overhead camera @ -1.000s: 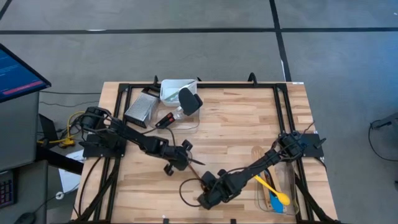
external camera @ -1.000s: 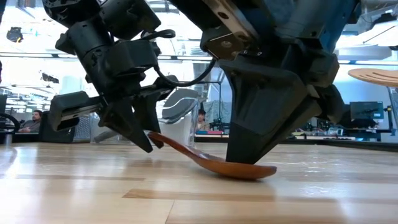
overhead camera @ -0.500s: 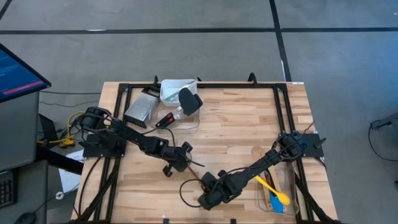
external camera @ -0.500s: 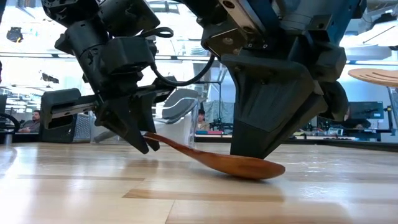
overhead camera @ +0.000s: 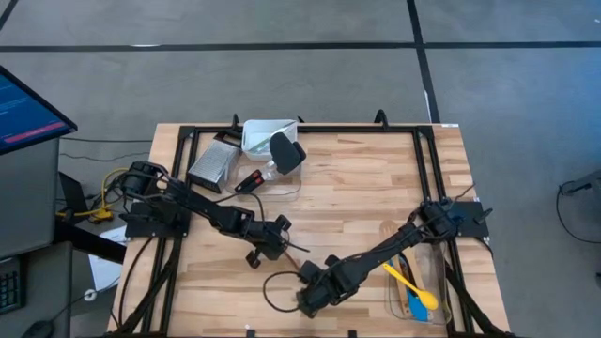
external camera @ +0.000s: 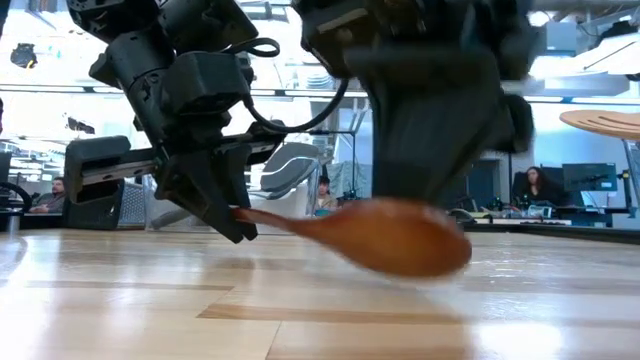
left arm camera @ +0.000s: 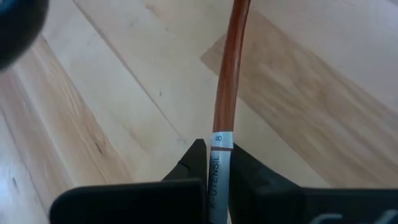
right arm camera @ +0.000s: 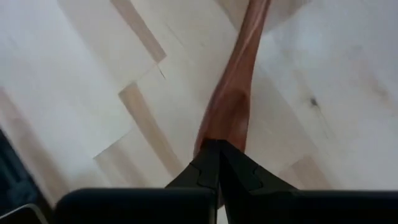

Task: Pick & Place Kitchen Items
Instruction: Put the wooden spoon into the bottom transparent bin

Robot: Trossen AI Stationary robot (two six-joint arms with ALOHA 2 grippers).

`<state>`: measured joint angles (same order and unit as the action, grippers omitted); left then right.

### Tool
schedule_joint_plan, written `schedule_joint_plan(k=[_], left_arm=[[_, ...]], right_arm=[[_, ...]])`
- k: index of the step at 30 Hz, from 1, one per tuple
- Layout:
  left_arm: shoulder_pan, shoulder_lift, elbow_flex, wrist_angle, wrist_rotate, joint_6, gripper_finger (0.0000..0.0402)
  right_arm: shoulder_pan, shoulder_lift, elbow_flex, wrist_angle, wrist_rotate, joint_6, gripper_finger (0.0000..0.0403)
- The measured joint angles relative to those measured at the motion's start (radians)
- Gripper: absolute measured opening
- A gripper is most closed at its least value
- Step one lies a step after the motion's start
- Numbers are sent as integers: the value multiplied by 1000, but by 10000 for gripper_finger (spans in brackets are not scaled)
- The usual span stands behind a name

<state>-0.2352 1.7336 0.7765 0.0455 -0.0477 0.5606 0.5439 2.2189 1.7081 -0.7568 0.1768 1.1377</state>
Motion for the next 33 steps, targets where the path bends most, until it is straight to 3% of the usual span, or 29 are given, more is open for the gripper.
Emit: schedule_joint_plan(k=[11,17,22,27,33], left_arm=[[3,-1,2,0,-20,-32,0],[3,-1,2,-5,-18,-58,0],[3,-1,2,-5,-15,-91,1],[10,-1,2,2,-11,-123,1],[27,-1,2,56,48,-169,1]], right_arm=[[-31,-4,354,-389,13,-182,0],[13,-7,542,-594,107,-204,0],[65,-7,640,-743,161,-124,0],[155,-31,640,-818,187,19,0],[293,-32,640,-814,347,180,0]])
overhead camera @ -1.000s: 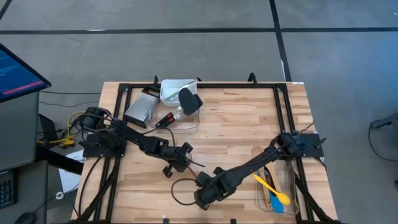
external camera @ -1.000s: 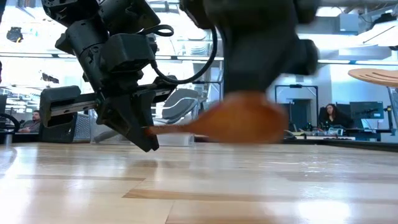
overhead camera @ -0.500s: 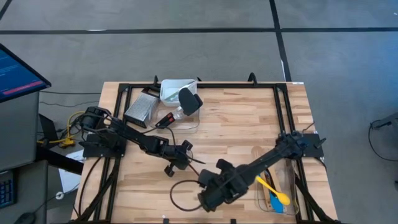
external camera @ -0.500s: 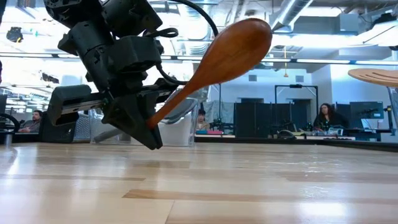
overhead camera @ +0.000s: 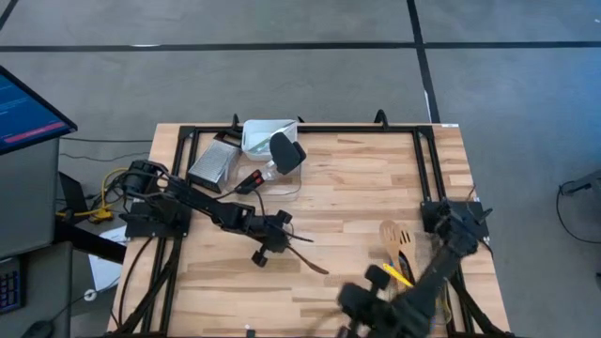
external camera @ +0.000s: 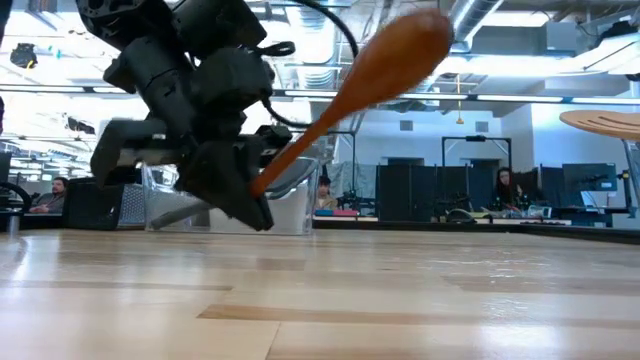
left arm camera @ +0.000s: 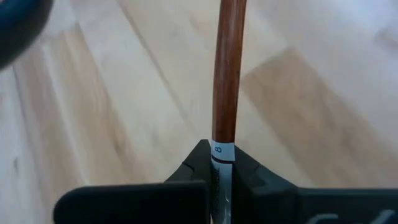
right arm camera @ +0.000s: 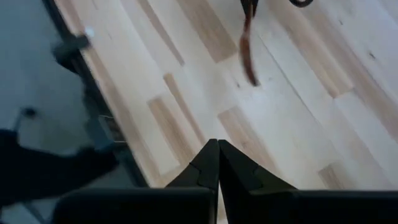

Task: Pick & Place Kitchen Items
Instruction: Put the wooden spoon into the bottom transparent bin

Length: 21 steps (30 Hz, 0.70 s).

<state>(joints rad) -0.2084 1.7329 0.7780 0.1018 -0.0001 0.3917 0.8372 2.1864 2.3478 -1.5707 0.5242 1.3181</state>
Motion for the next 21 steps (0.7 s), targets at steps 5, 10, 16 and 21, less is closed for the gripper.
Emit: schedule_joint_plan(k=[5,10,16,21], left_arm=[[26,0,0,142,150,-102,1],[48,0,3,284,244,-213,1],[42,0,61,300,244,-288,1],[30,0,111,307,261,-296,2]], right_arm=[[113,0,-16,-2,238,165,0],[175,-1,-61,8,438,247,0],[149,-2,-194,7,476,345,0],[96,-1,-337,10,478,434,0]])
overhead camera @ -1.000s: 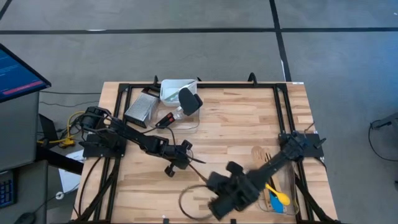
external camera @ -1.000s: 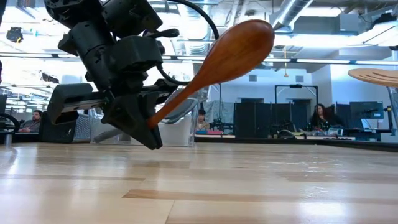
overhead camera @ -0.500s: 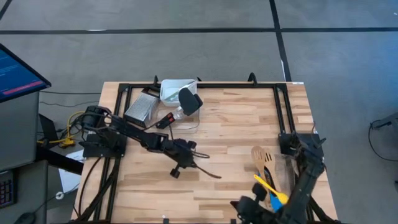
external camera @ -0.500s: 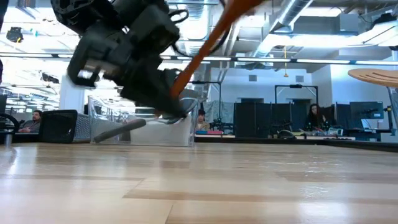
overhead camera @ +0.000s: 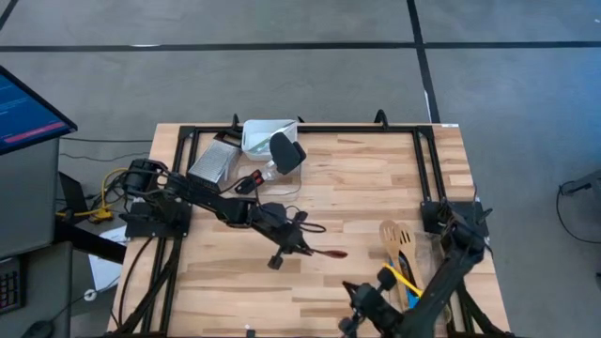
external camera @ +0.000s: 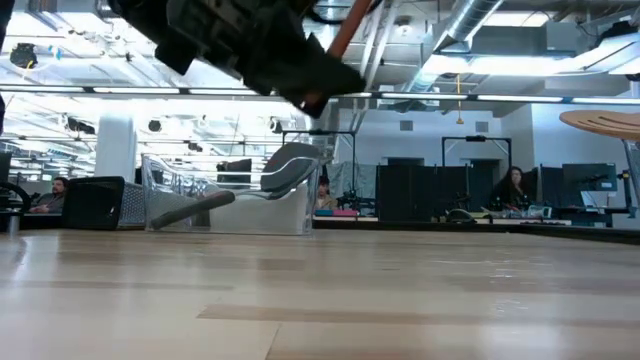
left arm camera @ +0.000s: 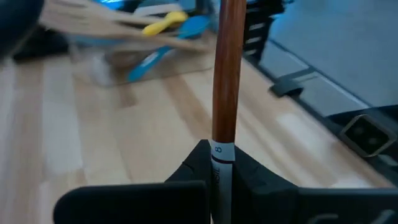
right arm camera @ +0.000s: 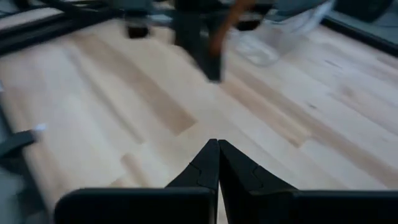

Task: Pick & Place Kitchen Items
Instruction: Put the wooden spoon into the bottom transparent bin

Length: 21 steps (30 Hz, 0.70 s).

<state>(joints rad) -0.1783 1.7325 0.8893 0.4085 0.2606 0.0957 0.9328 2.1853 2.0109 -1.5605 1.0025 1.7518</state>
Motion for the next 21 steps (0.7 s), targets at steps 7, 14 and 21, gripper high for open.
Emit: schedule_joint_plan(k=[7,14,21], left_arm=[[0,0,16,6,87,-7,2],[0,0,16,7,86,-7,2],[0,0,16,12,86,-7,2]], right_arm=[[44,0,-175,-10,210,185,0],[81,0,-298,25,315,271,0],[83,0,-396,139,491,229,0]])
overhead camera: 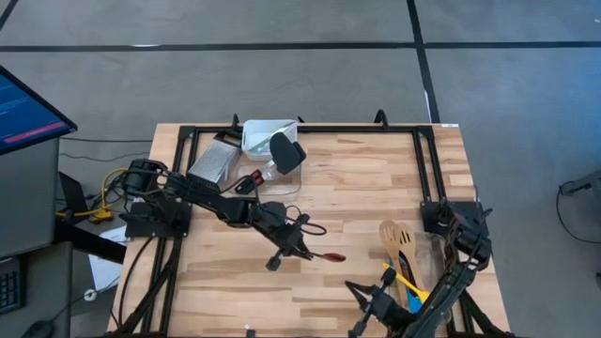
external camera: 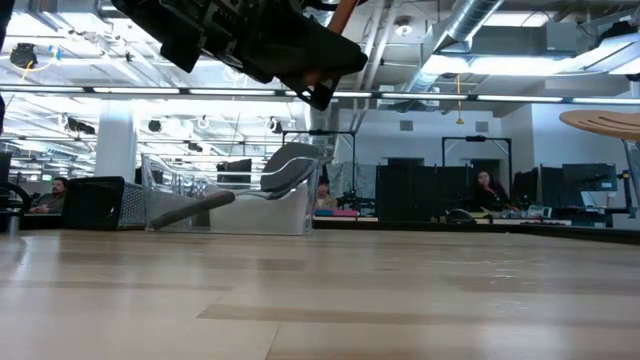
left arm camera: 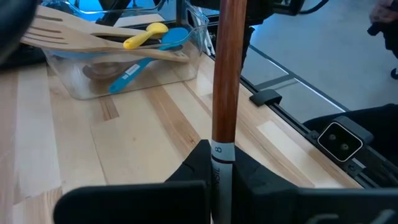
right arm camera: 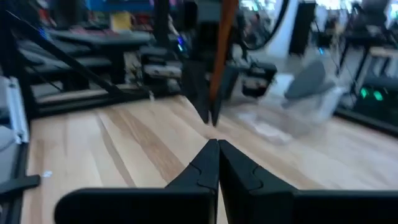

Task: Pick & Place Kitchen Items
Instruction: Put the wooden spoon into the bottom transparent bin

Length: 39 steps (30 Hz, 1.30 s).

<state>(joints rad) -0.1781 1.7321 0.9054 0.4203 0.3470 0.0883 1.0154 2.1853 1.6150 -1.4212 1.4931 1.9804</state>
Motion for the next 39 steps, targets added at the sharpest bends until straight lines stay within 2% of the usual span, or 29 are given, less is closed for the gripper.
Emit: schedule_joint_plan(k=[7,13,19,24,27,30,35,39], left_arm=[[0,0,0,0,0,0,2],[0,0,0,0,-1,0,2],[3,0,0,0,-1,0,2],[2,0,0,3,-2,-10,2],[8,0,0,18,-2,-41,2],[15,0,0,21,-3,-43,2],[38,0,0,33,-2,-42,2],[59,0,0,37,-3,-42,2]], right_arm=[[27,-2,-68,24,73,0,0],[104,-89,-133,39,79,-8,0],[189,-245,-237,41,80,-23,0],[214,-406,-369,53,80,-25,0],[205,-488,-480,132,81,-29,0],[185,-537,-609,286,80,-60,0],[138,-557,-783,549,78,-77,0],[96,-556,-846,663,78,-78,0]])
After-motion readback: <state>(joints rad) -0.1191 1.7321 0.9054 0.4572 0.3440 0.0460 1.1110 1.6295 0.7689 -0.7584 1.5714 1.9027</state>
